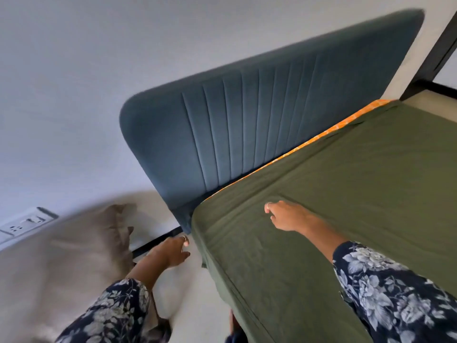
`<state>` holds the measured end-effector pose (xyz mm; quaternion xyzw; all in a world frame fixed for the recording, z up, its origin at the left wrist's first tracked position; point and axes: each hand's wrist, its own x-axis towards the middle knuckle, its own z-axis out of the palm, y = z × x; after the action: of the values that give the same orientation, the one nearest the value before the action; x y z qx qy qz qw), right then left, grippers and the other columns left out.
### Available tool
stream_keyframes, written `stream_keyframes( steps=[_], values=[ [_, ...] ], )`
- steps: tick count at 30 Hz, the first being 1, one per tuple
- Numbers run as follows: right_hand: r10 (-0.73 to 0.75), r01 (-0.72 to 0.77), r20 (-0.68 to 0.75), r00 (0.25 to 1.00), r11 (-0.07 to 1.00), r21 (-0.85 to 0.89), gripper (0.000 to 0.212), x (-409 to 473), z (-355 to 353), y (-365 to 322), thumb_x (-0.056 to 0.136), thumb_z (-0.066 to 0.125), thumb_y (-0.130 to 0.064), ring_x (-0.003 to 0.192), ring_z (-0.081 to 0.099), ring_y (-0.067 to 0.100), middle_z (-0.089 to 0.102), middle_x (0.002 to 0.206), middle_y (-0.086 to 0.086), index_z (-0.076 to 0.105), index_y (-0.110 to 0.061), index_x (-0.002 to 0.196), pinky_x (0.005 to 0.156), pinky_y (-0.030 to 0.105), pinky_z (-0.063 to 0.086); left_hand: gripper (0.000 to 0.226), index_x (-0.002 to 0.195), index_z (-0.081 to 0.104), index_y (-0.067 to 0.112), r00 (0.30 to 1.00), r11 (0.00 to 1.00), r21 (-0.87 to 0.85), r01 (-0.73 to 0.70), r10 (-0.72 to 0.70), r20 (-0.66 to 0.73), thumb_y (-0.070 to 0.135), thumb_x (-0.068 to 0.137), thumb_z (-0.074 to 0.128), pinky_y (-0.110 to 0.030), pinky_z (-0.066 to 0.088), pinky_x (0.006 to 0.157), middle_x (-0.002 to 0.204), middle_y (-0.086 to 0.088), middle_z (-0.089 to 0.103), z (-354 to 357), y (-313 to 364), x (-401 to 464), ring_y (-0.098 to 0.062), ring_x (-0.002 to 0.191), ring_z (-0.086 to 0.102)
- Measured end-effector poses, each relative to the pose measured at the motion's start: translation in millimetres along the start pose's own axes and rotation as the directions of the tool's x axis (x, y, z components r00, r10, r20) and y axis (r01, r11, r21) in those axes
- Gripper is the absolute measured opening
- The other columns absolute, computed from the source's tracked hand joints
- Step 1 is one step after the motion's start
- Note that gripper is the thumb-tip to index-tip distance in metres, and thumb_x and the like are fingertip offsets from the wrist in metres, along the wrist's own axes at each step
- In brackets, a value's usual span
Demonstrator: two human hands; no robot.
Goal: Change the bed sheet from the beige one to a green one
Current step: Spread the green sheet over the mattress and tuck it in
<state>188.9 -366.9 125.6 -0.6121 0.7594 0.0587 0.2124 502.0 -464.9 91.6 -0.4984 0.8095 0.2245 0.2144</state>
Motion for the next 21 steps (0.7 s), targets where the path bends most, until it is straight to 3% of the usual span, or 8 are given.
stream_keyframes(
  steps=[6, 10, 14, 16, 18, 21],
  values=[
    [0.072, -0.067, 0.133, 0.989, 0.997, -0.037, 0.038, 174, 33, 34, 0.094, 0.041, -0.015, 0.113, 0.056, 0.03, 0.055, 0.128, 0.01, 0.047, -0.021, 0.131, 0.091, 0.035, 0.048, 0.038, 0.129, 0.053, 0.015, 0.998, 0.998, -0.053, 0.02, -0.016, 0.06, 0.03, 0.094, 0.055, -0.033, 0.042, 0.099, 0.121, -0.004, 0.064, -7, -36, 162, -0.022, 0.116, 0.056],
    [0.059, -0.051, 0.118, 0.991, 0.996, -0.066, 0.042, 254, 56, 41, 0.093, 0.043, -0.012, 0.111, 0.059, 0.029, 0.059, 0.126, 0.009, 0.043, -0.02, 0.135, 0.084, 0.032, 0.047, 0.044, 0.132, 0.05, 0.014, 0.99, 0.992, -0.078, 0.096, -0.087, 0.107, 0.032, 0.092, 0.058, -0.033, 0.04, 0.101, 0.127, -0.007, 0.061, 7, -57, 247, -0.025, 0.12, 0.054],
    [0.036, -0.021, 0.122, 0.992, 0.993, -0.119, 0.051, 319, 85, 46, 0.091, 0.045, -0.007, 0.115, 0.058, 0.027, 0.056, 0.129, 0.005, 0.039, -0.021, 0.14, 0.087, 0.034, 0.048, 0.051, 0.138, 0.044, 0.008, 0.985, 0.977, -0.165, 0.136, -0.115, 0.129, 0.017, 0.091, 0.06, -0.028, 0.032, 0.104, 0.134, -0.011, 0.054, 30, -69, 317, -0.026, 0.128, 0.046],
    [0.013, 0.009, 0.137, 0.99, 0.987, -0.162, 0.054, 344, 95, 47, 0.092, 0.046, -0.005, 0.119, 0.054, 0.026, 0.048, 0.138, 0.001, 0.036, -0.021, 0.142, 0.089, 0.035, 0.047, 0.058, 0.143, 0.038, 0.006, 0.983, 0.968, -0.205, 0.144, -0.117, 0.141, 0.008, 0.089, 0.06, -0.027, 0.03, 0.106, 0.141, -0.013, 0.048, 39, -77, 345, -0.026, 0.132, 0.042],
    [-0.005, 0.04, 0.178, 0.984, 0.981, -0.189, 0.06, 367, 107, 50, 0.092, 0.044, -0.001, 0.127, 0.048, 0.024, 0.032, 0.151, -0.003, 0.03, -0.022, 0.146, 0.092, 0.034, 0.045, 0.068, 0.146, 0.032, 0.008, 0.977, 0.947, -0.279, 0.161, -0.113, 0.18, 0.006, 0.086, 0.065, -0.032, 0.037, 0.104, 0.145, -0.012, 0.044, 51, -86, 370, -0.028, 0.128, 0.047],
    [-0.01, 0.05, 0.226, 0.974, 0.983, -0.176, 0.068, 399, 120, 53, 0.093, 0.046, -0.001, 0.134, 0.041, 0.02, 0.012, 0.16, -0.008, 0.02, -0.024, 0.151, 0.097, 0.031, 0.044, 0.083, 0.149, 0.029, 0.019, 0.95, 0.858, -0.455, 0.238, -0.108, 0.294, 0.02, 0.08, 0.076, -0.032, 0.052, 0.078, 0.142, -0.007, 0.046, 63, -98, 396, -0.027, 0.101, 0.064]
  ],
)
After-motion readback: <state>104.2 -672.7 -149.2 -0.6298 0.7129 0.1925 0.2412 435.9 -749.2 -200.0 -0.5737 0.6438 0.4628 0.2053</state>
